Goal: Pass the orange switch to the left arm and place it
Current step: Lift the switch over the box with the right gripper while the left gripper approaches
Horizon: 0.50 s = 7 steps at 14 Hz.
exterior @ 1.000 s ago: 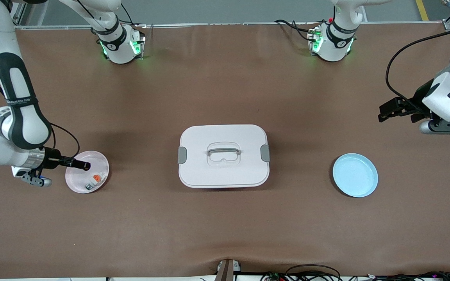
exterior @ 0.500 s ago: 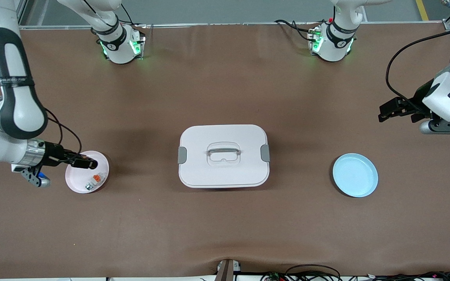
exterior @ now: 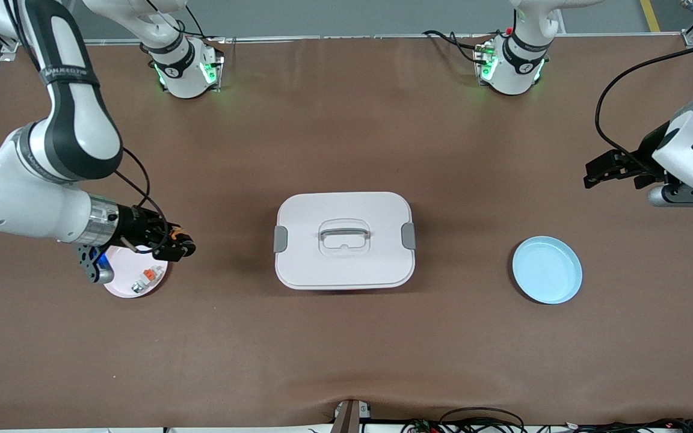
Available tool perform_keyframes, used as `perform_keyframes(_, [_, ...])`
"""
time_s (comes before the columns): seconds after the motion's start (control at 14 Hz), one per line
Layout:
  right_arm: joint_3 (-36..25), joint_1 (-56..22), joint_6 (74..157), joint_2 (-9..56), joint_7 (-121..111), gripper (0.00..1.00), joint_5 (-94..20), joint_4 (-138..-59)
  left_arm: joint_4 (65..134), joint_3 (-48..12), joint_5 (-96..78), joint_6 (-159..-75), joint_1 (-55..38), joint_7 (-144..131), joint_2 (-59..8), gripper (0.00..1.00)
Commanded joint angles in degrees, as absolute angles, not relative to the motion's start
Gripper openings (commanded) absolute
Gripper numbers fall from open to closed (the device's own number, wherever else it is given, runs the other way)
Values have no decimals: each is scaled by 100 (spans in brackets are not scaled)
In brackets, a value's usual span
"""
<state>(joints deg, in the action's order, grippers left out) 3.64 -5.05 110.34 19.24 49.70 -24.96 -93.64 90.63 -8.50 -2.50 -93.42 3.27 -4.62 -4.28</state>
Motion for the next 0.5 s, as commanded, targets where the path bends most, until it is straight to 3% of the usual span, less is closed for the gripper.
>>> perform_keyframes(0.0, [308, -719, 10811, 1942, 6086, 0, -2584, -8993, 9035, -888, -299, -9316, 317, -501, -404, 100])
perform_keyframes(0.43, [308, -1168, 10564, 1969, 7794, 0, -2891, -8447, 9035, -967, -334, -9308, 9, -623, -404, 100])
